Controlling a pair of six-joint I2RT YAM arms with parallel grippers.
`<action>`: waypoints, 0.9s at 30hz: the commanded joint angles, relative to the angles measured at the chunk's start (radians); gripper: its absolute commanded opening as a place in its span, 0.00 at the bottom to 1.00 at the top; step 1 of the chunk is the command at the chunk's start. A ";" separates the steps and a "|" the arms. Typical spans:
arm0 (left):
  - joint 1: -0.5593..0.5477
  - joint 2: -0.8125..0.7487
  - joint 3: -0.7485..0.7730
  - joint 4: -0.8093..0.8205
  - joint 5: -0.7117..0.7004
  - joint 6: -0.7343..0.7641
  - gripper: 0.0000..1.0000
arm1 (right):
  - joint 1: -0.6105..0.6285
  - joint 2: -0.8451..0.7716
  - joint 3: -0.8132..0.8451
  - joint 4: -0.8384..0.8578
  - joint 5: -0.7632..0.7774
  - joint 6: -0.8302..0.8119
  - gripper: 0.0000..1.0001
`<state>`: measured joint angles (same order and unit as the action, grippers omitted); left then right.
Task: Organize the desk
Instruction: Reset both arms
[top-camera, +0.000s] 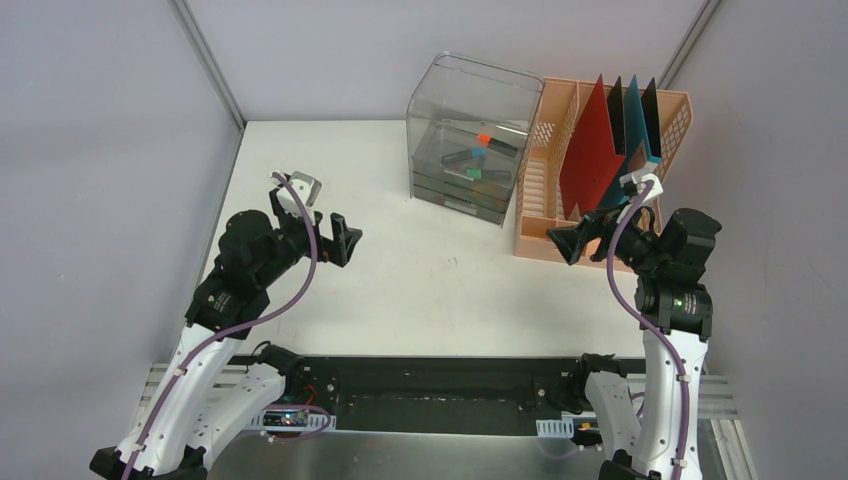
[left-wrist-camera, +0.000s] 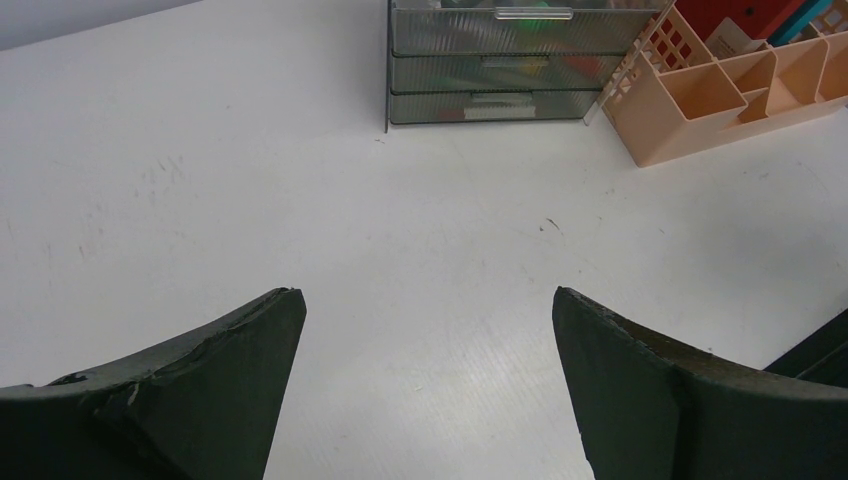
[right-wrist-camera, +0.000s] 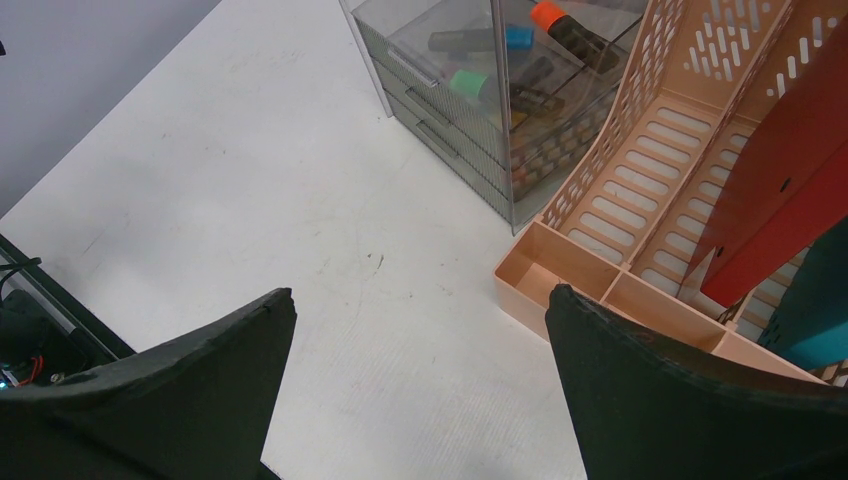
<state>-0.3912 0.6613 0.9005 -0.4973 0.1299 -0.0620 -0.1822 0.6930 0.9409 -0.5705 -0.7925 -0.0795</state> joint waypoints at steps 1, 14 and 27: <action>0.006 -0.006 -0.003 0.023 -0.021 0.016 0.99 | -0.006 -0.012 0.024 0.028 -0.005 -0.002 0.99; 0.006 -0.008 -0.005 0.023 -0.024 0.016 0.99 | -0.007 -0.013 0.024 0.027 -0.010 -0.005 1.00; 0.006 -0.008 -0.006 0.022 -0.021 0.016 0.99 | -0.007 -0.013 0.024 0.026 -0.017 -0.008 1.00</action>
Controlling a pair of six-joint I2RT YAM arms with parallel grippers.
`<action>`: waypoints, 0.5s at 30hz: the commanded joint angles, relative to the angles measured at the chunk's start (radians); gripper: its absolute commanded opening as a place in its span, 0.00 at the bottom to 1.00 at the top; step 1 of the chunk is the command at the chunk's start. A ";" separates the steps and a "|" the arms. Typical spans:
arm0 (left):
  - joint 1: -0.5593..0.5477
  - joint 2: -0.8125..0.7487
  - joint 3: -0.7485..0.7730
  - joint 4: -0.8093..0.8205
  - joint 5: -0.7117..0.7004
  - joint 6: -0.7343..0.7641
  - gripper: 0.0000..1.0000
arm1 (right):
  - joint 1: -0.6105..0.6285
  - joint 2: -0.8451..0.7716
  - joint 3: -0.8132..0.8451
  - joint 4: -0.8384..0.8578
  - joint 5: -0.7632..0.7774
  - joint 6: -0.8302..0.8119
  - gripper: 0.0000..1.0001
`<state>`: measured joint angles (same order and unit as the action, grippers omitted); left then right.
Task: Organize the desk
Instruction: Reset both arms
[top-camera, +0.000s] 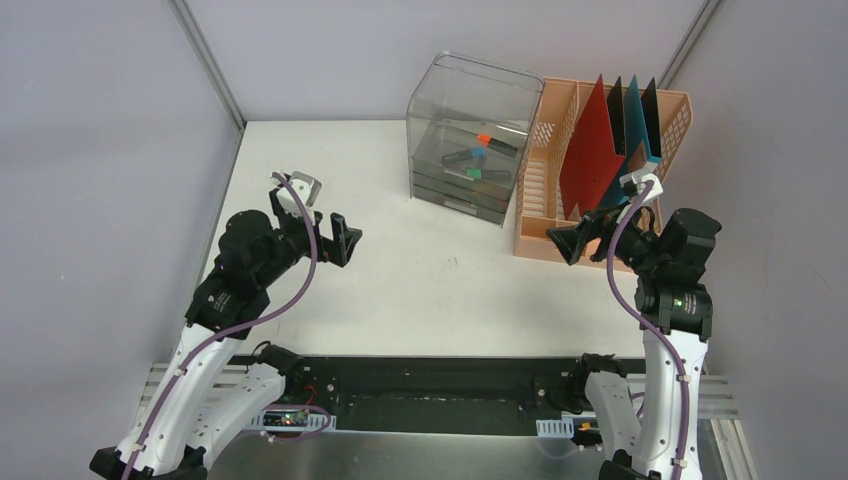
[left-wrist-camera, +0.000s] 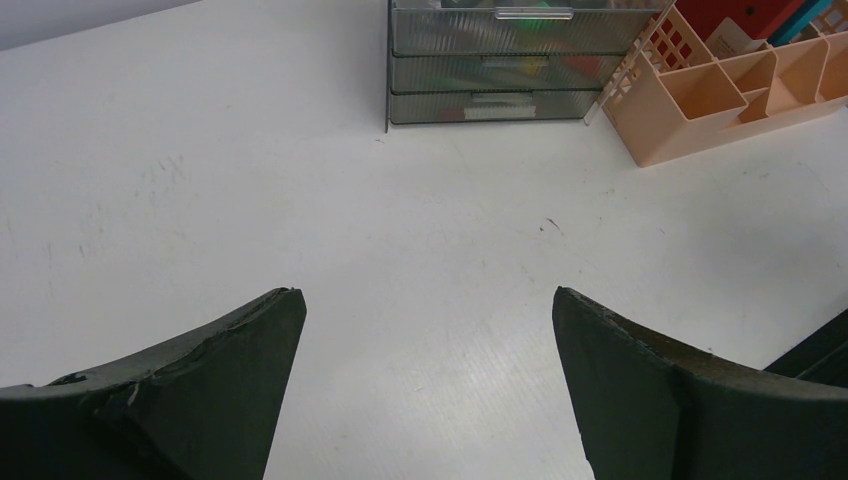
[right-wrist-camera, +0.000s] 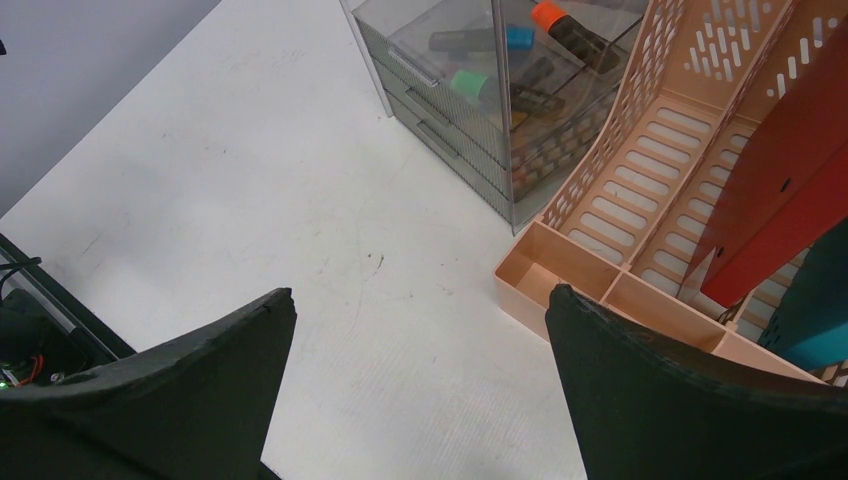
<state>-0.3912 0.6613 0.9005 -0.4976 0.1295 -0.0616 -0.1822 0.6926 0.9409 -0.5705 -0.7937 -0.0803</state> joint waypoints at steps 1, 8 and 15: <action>0.006 -0.008 -0.006 0.022 -0.019 0.016 0.99 | -0.006 -0.013 0.024 0.025 -0.015 -0.008 0.99; 0.006 -0.007 -0.006 0.023 -0.016 0.016 0.99 | -0.007 -0.011 0.024 0.025 -0.015 -0.008 0.99; 0.006 -0.006 -0.006 0.022 -0.012 0.016 0.99 | -0.007 -0.011 0.023 0.025 -0.019 -0.010 1.00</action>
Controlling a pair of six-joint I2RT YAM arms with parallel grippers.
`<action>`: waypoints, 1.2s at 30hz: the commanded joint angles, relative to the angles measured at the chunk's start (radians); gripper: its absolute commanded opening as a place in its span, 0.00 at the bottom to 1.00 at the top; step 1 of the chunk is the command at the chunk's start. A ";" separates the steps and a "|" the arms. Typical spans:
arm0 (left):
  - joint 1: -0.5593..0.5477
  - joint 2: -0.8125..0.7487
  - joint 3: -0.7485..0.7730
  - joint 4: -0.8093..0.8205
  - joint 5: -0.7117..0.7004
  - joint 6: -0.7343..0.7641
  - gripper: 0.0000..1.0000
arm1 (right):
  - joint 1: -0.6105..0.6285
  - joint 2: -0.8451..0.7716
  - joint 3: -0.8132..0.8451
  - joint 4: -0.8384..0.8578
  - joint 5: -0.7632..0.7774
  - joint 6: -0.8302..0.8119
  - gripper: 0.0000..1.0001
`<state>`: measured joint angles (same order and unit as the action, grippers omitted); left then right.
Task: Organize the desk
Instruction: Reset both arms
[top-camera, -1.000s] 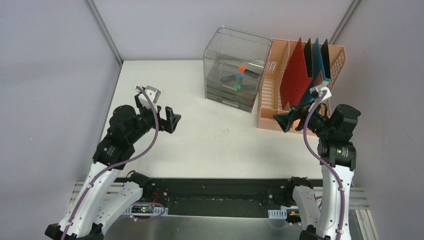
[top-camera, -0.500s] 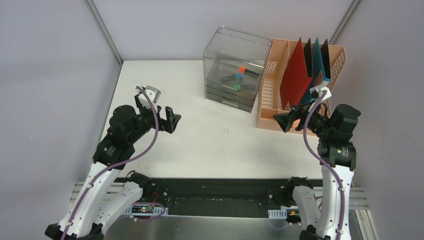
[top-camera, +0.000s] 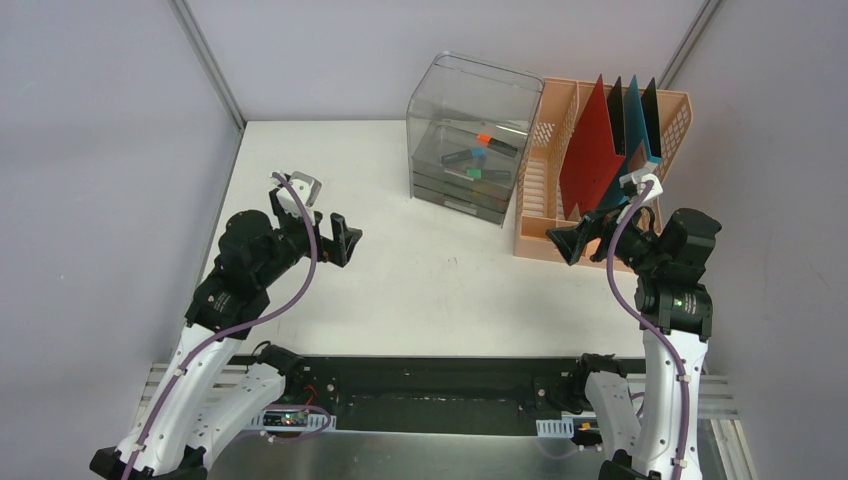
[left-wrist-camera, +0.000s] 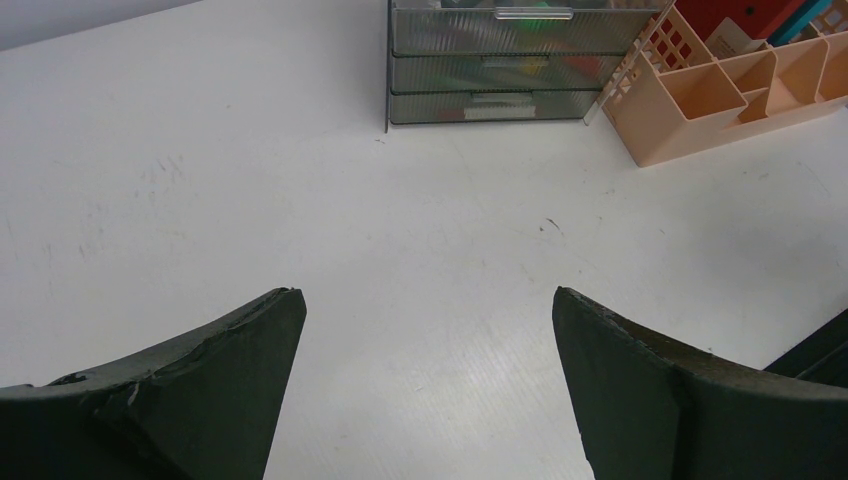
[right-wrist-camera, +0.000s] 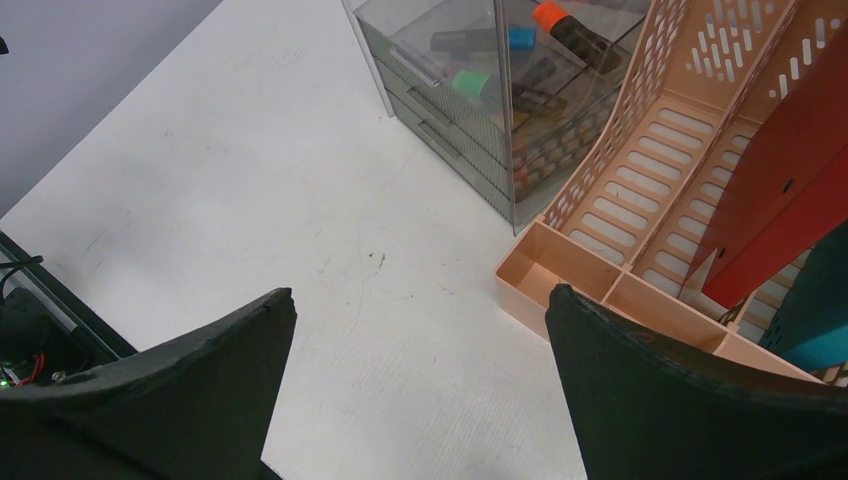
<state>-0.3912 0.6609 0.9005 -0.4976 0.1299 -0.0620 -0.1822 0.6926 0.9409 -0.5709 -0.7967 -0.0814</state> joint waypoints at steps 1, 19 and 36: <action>0.006 -0.006 -0.006 0.023 -0.012 0.016 0.99 | -0.006 -0.011 0.023 0.026 -0.016 -0.010 0.99; 0.006 -0.006 -0.008 0.023 -0.009 0.016 0.99 | -0.006 -0.013 0.022 0.023 -0.021 -0.016 0.99; 0.006 -0.006 -0.002 0.021 0.046 -0.013 0.99 | -0.009 0.005 0.030 -0.015 0.006 -0.034 0.99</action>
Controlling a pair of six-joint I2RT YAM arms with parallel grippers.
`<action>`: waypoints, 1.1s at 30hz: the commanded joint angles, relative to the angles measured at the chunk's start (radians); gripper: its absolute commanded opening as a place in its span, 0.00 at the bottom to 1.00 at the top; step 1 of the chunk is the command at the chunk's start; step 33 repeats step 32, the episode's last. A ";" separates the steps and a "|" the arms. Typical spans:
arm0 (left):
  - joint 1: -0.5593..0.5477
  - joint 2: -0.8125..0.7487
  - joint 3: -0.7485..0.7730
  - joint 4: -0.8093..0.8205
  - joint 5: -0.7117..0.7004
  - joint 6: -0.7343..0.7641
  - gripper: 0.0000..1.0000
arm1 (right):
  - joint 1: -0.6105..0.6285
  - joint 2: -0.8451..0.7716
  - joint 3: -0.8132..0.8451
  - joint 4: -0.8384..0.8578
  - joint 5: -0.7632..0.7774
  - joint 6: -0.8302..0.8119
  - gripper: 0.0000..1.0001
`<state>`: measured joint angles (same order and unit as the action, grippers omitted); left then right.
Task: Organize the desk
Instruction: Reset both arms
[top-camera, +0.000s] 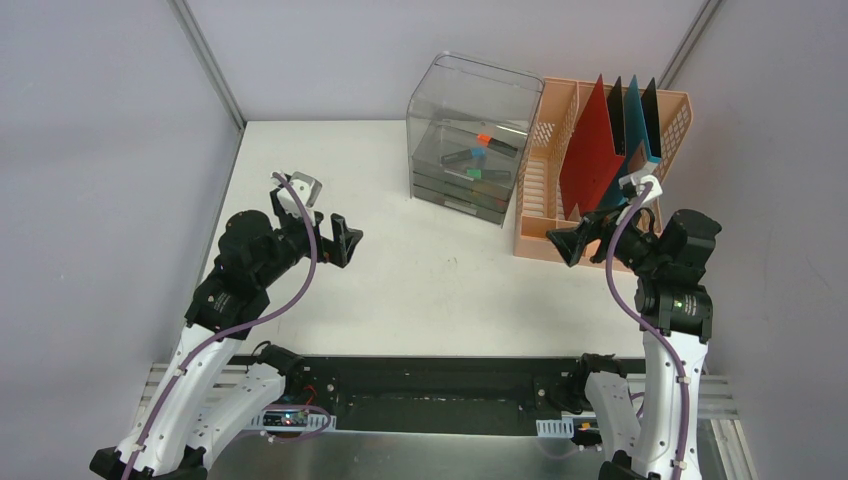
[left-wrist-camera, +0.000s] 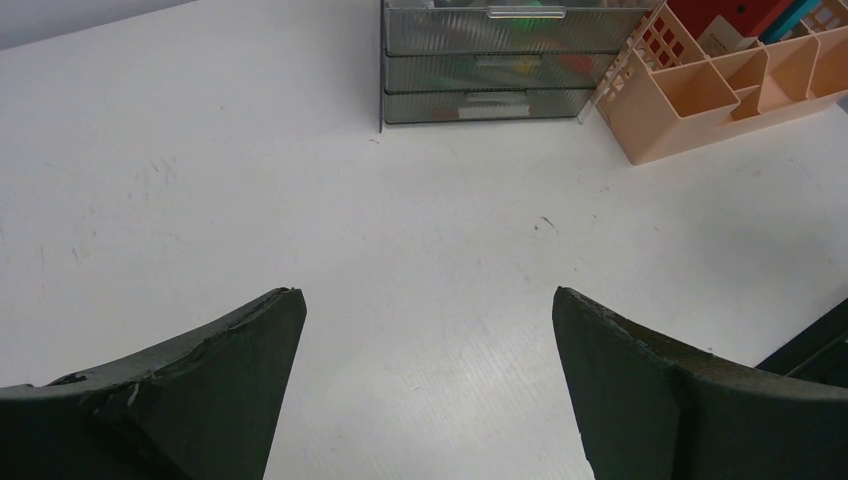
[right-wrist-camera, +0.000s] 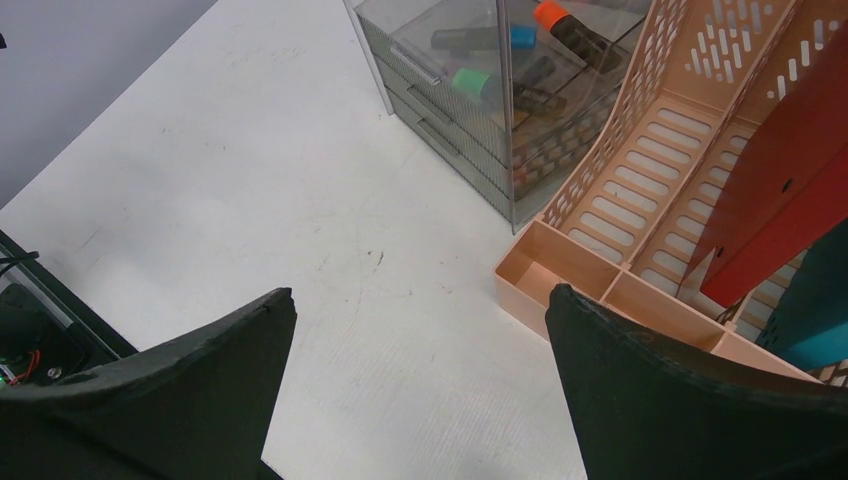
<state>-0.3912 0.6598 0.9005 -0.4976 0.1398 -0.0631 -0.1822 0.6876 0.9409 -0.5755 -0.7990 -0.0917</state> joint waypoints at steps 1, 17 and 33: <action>0.006 -0.004 0.000 0.018 0.037 -0.016 0.99 | -0.012 0.016 0.033 -0.020 0.013 -0.027 1.00; 0.008 0.031 0.054 -0.058 0.111 -0.059 0.99 | -0.059 0.177 0.320 -0.160 0.084 0.007 0.99; 0.025 -0.044 0.006 0.012 0.135 -0.034 0.99 | -0.066 0.083 0.140 0.015 0.059 0.089 1.00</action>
